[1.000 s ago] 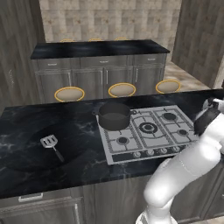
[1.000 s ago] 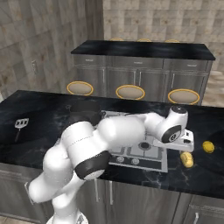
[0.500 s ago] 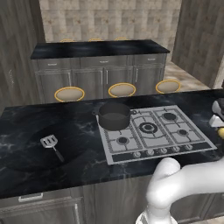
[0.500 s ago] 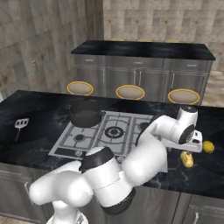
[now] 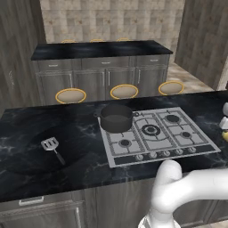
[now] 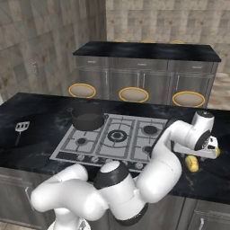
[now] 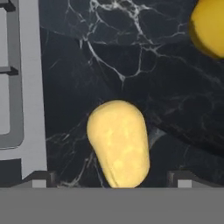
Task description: Put the potato and lemon in the pot. Retrieve the spatula and lightly stir the vegetables in the pot.
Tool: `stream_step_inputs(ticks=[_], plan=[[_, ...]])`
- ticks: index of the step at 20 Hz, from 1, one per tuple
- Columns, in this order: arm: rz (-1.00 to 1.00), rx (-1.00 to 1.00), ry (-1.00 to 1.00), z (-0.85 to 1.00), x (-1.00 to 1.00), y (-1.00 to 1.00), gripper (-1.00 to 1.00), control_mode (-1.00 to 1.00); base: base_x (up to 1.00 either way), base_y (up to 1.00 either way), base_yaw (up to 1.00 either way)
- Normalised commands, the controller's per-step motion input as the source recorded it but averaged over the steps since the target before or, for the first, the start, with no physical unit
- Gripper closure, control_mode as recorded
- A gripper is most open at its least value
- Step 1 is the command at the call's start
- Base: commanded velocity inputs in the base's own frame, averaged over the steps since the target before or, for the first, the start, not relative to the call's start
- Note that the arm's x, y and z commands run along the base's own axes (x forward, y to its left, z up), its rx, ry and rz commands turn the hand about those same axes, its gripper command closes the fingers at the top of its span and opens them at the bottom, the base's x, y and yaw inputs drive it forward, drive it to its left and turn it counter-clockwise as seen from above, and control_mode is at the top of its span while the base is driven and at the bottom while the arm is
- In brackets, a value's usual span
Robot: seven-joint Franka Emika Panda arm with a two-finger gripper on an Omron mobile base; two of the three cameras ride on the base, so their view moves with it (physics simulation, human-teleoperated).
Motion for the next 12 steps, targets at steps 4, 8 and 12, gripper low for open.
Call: stream_step_inputs(ticks=[4,8,12], plan=[[0.00,0.03,0.02,-0.22,0.11,-0.06,-1.00,-1.00,0.00,0.00,0.00],[0.01,0.04,0.05,-0.39,0.03,-0.01,-1.00,-1.00,0.00,0.00,0.00],[0.02,0.04,0.07,-0.50,0.00,0.00,-1.00,-1.00,0.00,0.00,0.00]])
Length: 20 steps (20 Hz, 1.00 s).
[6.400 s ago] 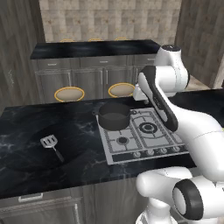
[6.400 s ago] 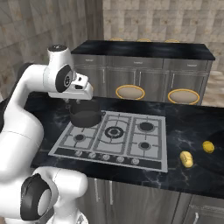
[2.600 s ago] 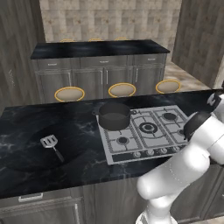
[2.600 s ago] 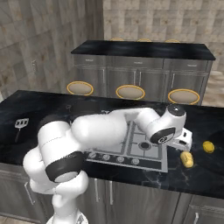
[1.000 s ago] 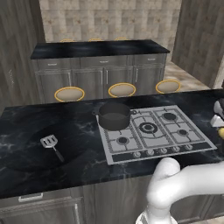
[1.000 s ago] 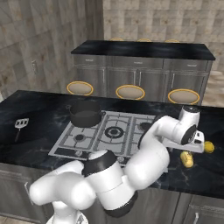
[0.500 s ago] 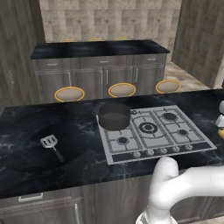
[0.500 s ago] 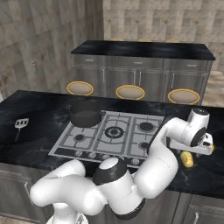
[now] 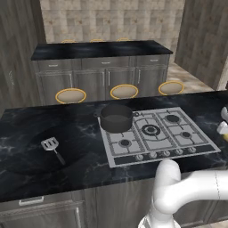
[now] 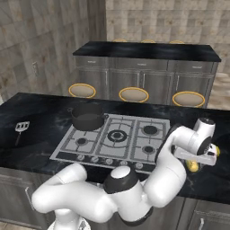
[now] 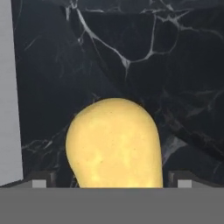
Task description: Put the potato and lemon in the pot. Retrieve the spatula and lightly stir the vegetables in the pot.
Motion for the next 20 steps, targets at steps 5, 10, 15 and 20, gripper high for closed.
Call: stream_step_inputs(ticks=[5,10,15,20], plan=[[0.03,0.01,0.06,-0.32,0.00,0.00,-1.00,-1.00,0.00,0.00,0.00],[0.00,0.00,0.00,0.00,0.00,0.00,1.00,-1.00,0.00,0.00,0.00],[0.00,-0.01,0.00,0.00,-0.01,0.02,1.00,-1.00,0.00,0.00,0.00],[-0.01,-0.07,-0.11,0.40,-0.12,0.54,1.00,-1.00,0.00,0.00,0.00]])
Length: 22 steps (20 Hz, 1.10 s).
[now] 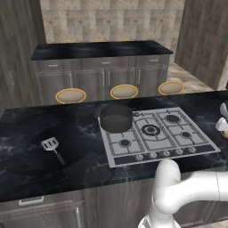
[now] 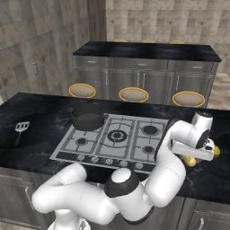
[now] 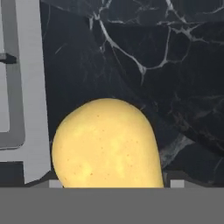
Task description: Put the potato and lemon in the pot. Retrieve the spatula and lightly stir the vegetables in the pot.
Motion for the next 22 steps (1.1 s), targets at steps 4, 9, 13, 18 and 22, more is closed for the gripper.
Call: stream_step_inputs(ticks=[4,9,13,18,22], plan=[[-0.03,-0.14,-0.23,0.86,-0.02,1.00,1.00,-1.00,0.00,0.00,0.00],[-0.01,-0.11,-0.25,0.84,0.00,1.00,1.00,-1.00,0.00,0.00,0.00],[0.00,-0.07,-0.25,0.68,0.00,1.00,1.00,-1.00,0.00,0.00,0.00],[0.00,-0.06,-0.24,0.68,0.00,1.00,1.00,-1.00,0.00,0.00,0.00],[0.00,-0.06,-0.22,0.58,0.00,1.00,1.00,-1.00,0.00,0.00,0.00]])
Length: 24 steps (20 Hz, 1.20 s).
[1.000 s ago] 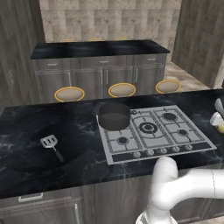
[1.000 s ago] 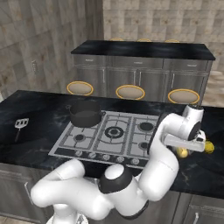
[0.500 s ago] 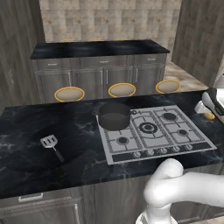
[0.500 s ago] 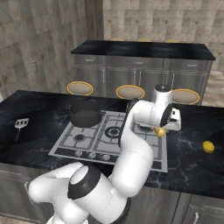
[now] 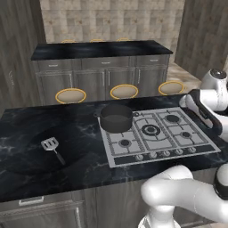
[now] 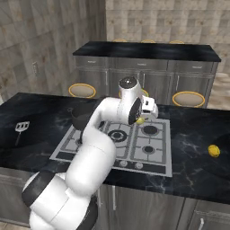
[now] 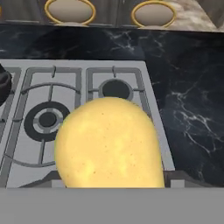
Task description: Put the potato and lemon in the pot. Retrieve the spatula and lightly stir the vegetables in the pot.
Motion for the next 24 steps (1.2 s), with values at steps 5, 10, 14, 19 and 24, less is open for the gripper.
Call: stream_step_inputs(ticks=[5,10,14,19,24], plan=[[0.00,-0.04,-0.20,0.41,0.00,1.00,1.00,-1.00,0.00,0.00,0.00],[0.00,-0.02,-0.19,0.26,0.00,1.00,1.00,-1.00,0.00,0.00,0.00],[0.06,-0.03,-0.06,0.20,0.00,1.00,1.00,-1.00,0.00,0.00,0.00],[0.15,-0.02,0.05,0.16,-0.09,1.00,1.00,-1.00,0.00,0.00,0.00],[0.19,0.00,0.53,0.20,-0.02,0.73,1.00,-1.00,0.00,0.00,0.00]])
